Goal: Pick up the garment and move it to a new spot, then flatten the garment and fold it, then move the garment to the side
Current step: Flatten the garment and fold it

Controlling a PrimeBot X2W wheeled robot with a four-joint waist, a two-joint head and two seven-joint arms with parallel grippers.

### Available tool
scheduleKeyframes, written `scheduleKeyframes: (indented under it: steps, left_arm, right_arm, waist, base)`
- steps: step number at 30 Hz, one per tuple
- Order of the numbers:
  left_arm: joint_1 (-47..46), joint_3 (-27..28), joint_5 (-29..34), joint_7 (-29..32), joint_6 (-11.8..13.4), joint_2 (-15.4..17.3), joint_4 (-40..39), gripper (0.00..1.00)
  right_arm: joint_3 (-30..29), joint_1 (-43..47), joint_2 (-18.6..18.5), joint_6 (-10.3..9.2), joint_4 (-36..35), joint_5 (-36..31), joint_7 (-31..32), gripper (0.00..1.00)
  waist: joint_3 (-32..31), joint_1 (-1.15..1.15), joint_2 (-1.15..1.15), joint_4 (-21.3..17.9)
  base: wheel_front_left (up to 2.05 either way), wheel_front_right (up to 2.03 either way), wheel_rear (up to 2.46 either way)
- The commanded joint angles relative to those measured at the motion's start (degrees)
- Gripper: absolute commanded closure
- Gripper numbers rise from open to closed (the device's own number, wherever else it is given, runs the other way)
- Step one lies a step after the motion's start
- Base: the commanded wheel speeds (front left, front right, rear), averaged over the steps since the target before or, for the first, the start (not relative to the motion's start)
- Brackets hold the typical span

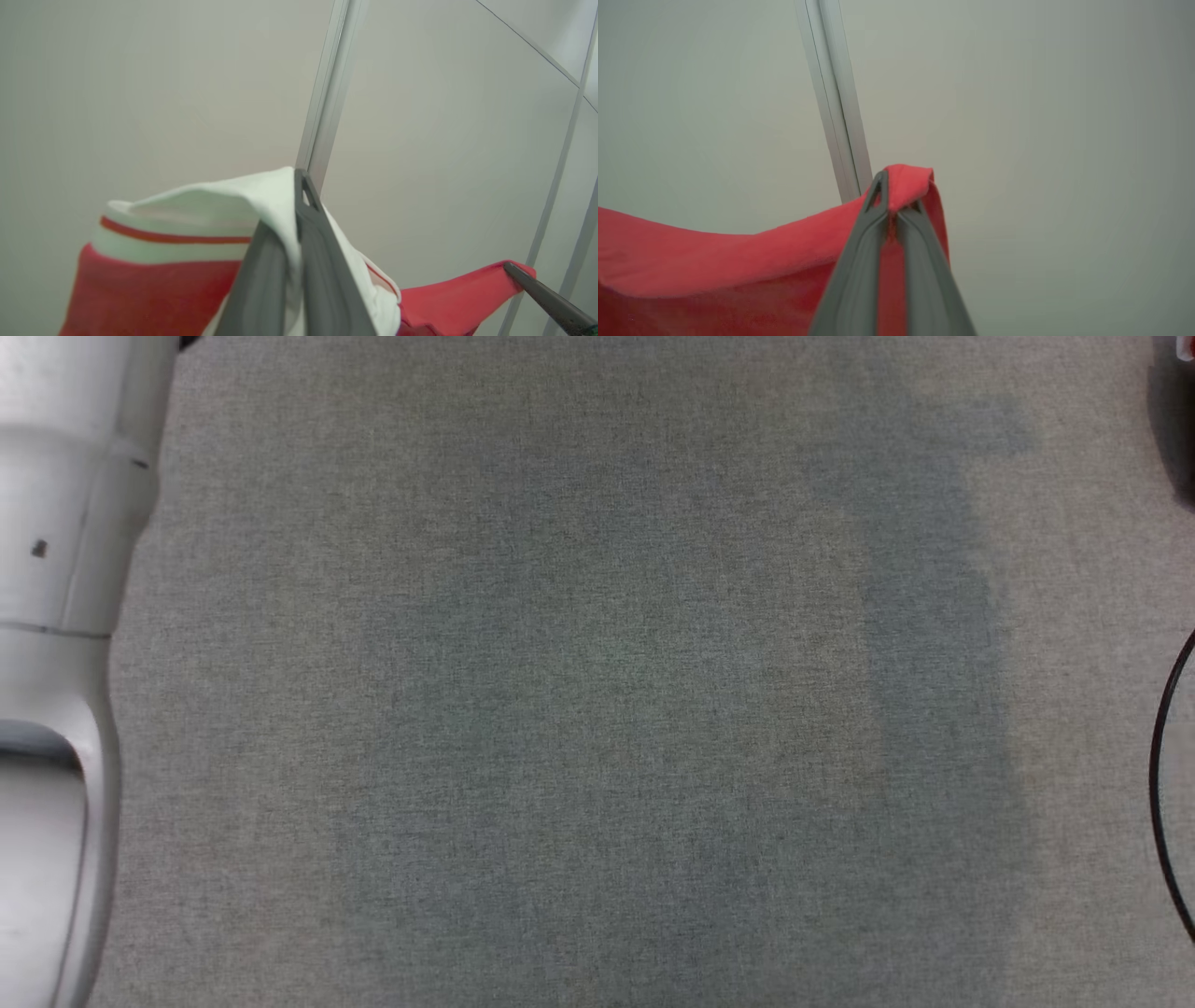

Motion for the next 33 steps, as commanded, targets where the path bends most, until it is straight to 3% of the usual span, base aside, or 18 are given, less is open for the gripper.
scheduleKeyframes:
  steps: [1,11,15,21,33]
  left_arm:
    - [1.7,-0.3,-0.6,-0.7,-0.1,0.0,0.3,1.00]
    - [20.8,-7.2,-3.7,-4.1,-0.1,2.9,-4.2,1.00]
    - [31.2,-4.3,-3.2,-4.4,-0.1,4.7,-9.8,1.00]
    - [49.1,2.6,0.2,-4.4,0.3,3.8,-19.6,1.00]
    - [77.8,5.3,4.1,-4.4,3.5,0.9,-32.3,1.00]
  right_arm:
    - [0.3,1.8,-0.3,0.03,0.4,0.6,-0.6,1.00]
    - [5.6,19.0,2.0,0.03,-3.5,6.8,-3.5,1.00]
    - [5.2,29.2,1.2,0.03,-9.4,8.1,-3.5,1.00]
    - [3.2,45.3,1.2,0.03,-17.8,9.4,-3.5,1.00]
    - [-1.3,71.2,1.8,0.03,-26.1,10.3,-3.5,1.00]
  waist:
    - [0.0,0.00,-0.01,0.1]
    - [-2.2,0.00,-0.01,-1.1]
    - [-4.2,0.00,-0.01,-1.1]
    - [-7.6,0.00,-0.01,-0.7]
    - [-13.9,0.00,-0.01,0.7]
  base:
    - [0.00,0.00,0.00]
    - [0.00,0.00,0.00]
    - [0.00,0.00,0.00]
    - [0.00,0.00,0.00]
    - [0.00,0.00,0.00]
